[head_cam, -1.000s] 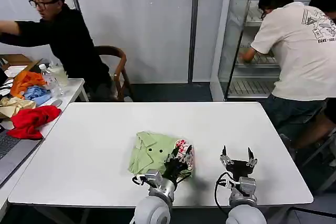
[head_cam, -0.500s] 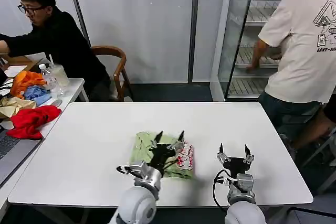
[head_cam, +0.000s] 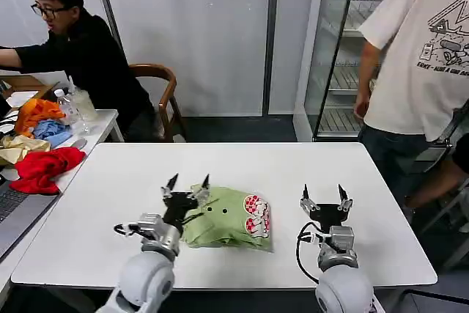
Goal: Fold and organize the clothes.
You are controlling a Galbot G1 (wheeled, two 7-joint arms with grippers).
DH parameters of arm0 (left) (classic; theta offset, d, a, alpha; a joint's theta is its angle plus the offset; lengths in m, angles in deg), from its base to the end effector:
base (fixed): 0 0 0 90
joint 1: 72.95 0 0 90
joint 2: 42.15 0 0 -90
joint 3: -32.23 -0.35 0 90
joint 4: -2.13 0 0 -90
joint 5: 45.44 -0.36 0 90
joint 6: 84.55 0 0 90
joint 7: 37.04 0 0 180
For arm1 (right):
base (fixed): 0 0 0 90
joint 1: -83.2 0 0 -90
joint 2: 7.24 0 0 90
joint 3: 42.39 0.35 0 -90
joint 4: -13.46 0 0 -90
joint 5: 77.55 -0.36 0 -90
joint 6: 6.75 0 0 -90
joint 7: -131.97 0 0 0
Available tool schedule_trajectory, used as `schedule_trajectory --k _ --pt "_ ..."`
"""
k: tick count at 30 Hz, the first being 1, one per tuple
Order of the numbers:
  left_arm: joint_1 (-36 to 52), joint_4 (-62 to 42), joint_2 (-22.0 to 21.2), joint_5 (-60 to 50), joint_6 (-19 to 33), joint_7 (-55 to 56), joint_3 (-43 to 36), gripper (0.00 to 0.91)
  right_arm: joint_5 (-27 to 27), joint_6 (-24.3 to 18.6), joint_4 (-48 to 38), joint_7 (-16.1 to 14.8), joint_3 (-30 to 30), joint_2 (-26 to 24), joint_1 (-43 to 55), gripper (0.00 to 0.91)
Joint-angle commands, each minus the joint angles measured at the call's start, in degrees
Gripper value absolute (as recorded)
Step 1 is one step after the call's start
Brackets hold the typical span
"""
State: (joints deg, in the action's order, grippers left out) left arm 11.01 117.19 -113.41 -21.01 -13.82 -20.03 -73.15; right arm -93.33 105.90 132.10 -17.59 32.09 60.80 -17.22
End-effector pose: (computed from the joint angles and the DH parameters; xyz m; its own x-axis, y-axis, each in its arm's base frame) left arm 0.2901 -0.0184 -0.2467 -0.9825 0.1288 0.1347 0.1166 0.9886 -0.0951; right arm 0.2639 0.0120 -0.2480 -0.9799 0.1348 0.1468 0.1153 0.9842 -0.1341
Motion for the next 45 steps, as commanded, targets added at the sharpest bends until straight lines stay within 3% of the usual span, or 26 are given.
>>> schedule_trajectory --k 1,9,27,34,45 --pt "-0.3 -0.4 8.2 3.3 -2.5 3.1 9.1 0.907 -5.4 0.9 1.2 1.4 0.6 -1.9 0.7 0.907" --pt "-1.6 -2.7 11.2 6.6 -3.1 3.9 14.2 0.907 -6.3 1.4 1.4 1.6 1.7 -3.3 -0.4 0.907" --pt "-2.5 -5.4 13.5 9.1 -3.0 3.9 17.9 0.907 -11.9 3.4 2.0 1.0 1.4 -7.0 -2.0 0.907" --pt "-2.6 -5.6 13.1 9.2 -2.9 3.9 17.5 0.907 -10.1 3.9 3.6 0.3 3.0 -7.7 -2.2 0.907" --pt "-2.5 -5.8 12.9 9.1 -2.9 3.9 17.2 0.907 -8.7 4.9 3.4 1.7 2.5 -6.7 -1.7 0.907"
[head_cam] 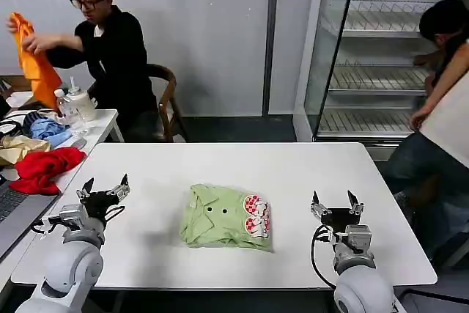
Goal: Fold and organize the clothes.
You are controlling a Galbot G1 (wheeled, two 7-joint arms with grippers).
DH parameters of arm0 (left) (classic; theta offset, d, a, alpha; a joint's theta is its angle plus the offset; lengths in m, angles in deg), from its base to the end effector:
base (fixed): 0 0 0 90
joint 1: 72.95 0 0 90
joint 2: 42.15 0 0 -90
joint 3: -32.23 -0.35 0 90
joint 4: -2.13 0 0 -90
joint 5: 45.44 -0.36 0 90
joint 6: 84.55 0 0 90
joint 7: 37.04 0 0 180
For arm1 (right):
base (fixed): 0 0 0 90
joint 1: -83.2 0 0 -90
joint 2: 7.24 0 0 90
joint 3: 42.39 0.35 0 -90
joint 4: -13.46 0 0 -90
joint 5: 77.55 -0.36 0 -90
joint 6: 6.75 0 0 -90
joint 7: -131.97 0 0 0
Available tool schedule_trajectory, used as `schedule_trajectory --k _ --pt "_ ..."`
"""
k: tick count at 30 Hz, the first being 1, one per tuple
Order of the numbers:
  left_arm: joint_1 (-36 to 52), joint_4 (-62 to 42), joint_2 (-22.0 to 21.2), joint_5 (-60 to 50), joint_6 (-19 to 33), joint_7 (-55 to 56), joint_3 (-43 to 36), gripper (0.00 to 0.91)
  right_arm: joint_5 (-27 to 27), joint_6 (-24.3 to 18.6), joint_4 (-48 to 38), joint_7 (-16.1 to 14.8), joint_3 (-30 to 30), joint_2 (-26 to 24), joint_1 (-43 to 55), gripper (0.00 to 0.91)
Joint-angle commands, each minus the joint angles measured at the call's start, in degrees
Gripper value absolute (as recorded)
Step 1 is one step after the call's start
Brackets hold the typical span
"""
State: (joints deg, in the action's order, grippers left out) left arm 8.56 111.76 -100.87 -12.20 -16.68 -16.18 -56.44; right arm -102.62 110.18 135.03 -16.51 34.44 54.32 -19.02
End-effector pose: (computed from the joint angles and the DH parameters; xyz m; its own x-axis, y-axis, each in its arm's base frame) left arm 0.3070 0.1257 -0.2396 -0.9547 -0.1975 0.2227 -0.1903 0.9803 0.0537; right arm 0.2548 -0.0155 -0.2346 -0.9620 0.1180 0.2463 0.0862 0.9869 -0.1362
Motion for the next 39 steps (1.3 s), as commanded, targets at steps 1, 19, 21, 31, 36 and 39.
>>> schedule_trajectory --k 1,19,21,31,36,39 --pt "-0.1 -0.5 0.4 0.3 0.0 0.1 0.5 0.907 0.6 0.4 0.4 0.6 0.2 -0.1 0.1 0.907" --pt "0.5 -0.9 -0.1 0.2 -0.1 0.3 -0.1 0.907 0.3 0.7 0.5 0.6 0.3 -0.6 0.7 0.907" --pt "0.5 -0.9 -0.1 0.2 0.0 0.3 -0.2 0.907 0.3 0.7 0.4 0.6 0.3 -0.7 0.8 0.907" --pt "0.5 -1.0 -0.5 0.1 0.0 0.3 -0.5 0.907 0.3 0.6 0.4 0.6 0.3 -0.6 0.8 0.907" --pt "0.5 -0.9 -0.6 0.0 0.0 0.3 -0.6 0.907 0.1 0.6 0.7 0.6 0.4 -0.6 0.8 0.907" --pt "0.4 -0.9 -0.7 0.0 0.0 0.3 -0.6 0.907 -0.3 0.5 0.8 0.8 0.5 -0.6 0.8 0.907"
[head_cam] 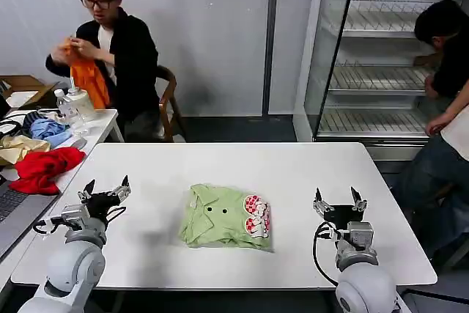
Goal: Fold and organize the clothes.
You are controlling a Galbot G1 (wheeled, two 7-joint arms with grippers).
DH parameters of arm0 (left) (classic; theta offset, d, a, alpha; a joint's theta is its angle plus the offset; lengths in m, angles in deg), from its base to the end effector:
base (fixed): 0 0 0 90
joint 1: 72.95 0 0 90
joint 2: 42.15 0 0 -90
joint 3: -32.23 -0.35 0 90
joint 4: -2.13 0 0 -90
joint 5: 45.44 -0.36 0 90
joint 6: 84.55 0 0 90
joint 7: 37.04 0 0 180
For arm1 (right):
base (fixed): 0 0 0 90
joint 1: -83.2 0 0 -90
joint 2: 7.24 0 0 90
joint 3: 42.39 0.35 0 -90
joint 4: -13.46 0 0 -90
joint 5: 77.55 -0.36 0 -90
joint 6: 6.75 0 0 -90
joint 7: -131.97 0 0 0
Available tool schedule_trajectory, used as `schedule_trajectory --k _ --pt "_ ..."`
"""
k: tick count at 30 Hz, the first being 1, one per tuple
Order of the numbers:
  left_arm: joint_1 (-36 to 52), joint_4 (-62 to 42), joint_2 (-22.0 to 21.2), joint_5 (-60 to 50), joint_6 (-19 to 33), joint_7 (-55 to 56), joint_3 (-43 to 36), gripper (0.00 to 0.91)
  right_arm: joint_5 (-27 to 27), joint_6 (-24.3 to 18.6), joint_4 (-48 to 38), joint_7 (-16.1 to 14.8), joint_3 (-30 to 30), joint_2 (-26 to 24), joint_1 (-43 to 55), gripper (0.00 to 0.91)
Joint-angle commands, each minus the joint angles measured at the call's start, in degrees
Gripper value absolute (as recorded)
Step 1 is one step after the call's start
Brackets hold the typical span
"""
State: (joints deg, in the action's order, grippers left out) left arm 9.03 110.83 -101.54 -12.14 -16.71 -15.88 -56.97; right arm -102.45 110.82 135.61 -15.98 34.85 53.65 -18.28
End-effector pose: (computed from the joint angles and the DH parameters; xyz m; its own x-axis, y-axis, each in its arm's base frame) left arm 0.3098 0.1235 -0.2451 -0.9507 -0.2016 0.2356 -0.1966 0.9795 0.0446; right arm 0.2573 -0.0183 -0.2269 -0.9650 0.1313 0.2272 0.0976 0.9833 -0.1536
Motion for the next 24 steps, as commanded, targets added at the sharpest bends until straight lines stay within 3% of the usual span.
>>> schedule_trajectory --k 1,24 --pt "-0.1 0.1 0.0 -0.1 0.1 0.0 -0.1 0.907 -0.6 -0.1 0.3 0.2 0.2 0.2 0.1 0.907" --pt "-0.3 0.6 0.2 -0.1 0.0 0.2 -0.1 0.907 -0.9 0.7 1.4 -0.3 0.1 0.2 0.1 0.907"
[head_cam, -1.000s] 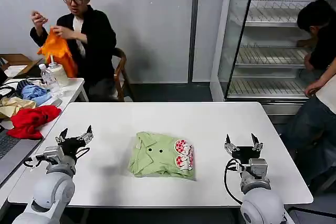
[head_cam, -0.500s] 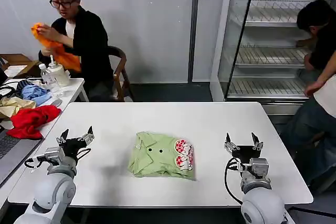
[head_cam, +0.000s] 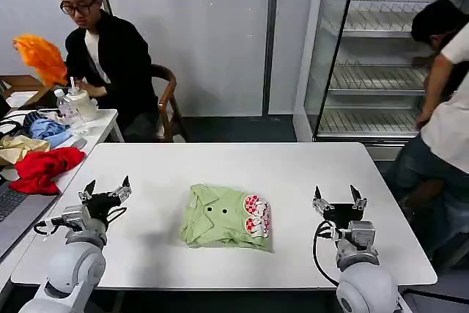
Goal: Fold and organize the clothes.
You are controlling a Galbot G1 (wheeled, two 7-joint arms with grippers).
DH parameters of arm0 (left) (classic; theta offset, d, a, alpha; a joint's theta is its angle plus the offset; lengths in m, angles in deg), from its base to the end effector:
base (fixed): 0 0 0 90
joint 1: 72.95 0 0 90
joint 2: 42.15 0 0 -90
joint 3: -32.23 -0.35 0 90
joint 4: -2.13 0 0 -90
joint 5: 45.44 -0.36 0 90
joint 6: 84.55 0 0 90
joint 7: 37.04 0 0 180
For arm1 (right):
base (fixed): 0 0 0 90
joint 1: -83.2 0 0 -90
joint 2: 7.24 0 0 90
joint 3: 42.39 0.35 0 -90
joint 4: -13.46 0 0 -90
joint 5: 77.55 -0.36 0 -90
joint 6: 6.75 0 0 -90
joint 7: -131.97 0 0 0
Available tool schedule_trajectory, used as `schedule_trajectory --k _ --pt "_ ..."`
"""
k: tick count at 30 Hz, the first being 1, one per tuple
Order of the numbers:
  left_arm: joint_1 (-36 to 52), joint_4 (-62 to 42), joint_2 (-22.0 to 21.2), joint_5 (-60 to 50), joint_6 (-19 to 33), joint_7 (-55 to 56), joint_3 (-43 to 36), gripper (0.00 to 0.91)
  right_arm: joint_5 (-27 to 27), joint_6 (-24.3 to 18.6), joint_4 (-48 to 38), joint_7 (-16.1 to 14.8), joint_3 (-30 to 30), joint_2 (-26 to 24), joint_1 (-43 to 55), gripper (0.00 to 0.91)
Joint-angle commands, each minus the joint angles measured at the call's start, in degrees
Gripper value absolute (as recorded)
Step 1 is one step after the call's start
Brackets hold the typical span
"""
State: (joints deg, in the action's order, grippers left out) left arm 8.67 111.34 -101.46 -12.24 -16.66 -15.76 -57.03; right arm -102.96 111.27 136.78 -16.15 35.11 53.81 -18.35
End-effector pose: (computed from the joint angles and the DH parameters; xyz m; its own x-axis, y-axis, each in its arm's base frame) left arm 0.3076 0.1220 -0.2443 -0.9518 -0.1991 0.2332 -0.1935 0.9800 0.0469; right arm 0.2548 -0.0167 -0.2202 -0.9677 0.1197 0.2220 0.0899 0.9861 -0.1397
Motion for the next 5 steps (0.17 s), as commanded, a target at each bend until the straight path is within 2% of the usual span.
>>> schedule_trajectory --k 1,5 --pt "0.1 0.1 0.2 0.0 -0.1 0.1 -0.1 0.907 -0.4 0.3 0.3 -0.1 -0.2 0.0 0.2 0.907" --pt "0.1 0.0 0.2 0.1 -0.1 0.2 -0.2 0.907 -0.4 0.5 0.3 -0.1 -0.4 0.1 0.3 0.907"
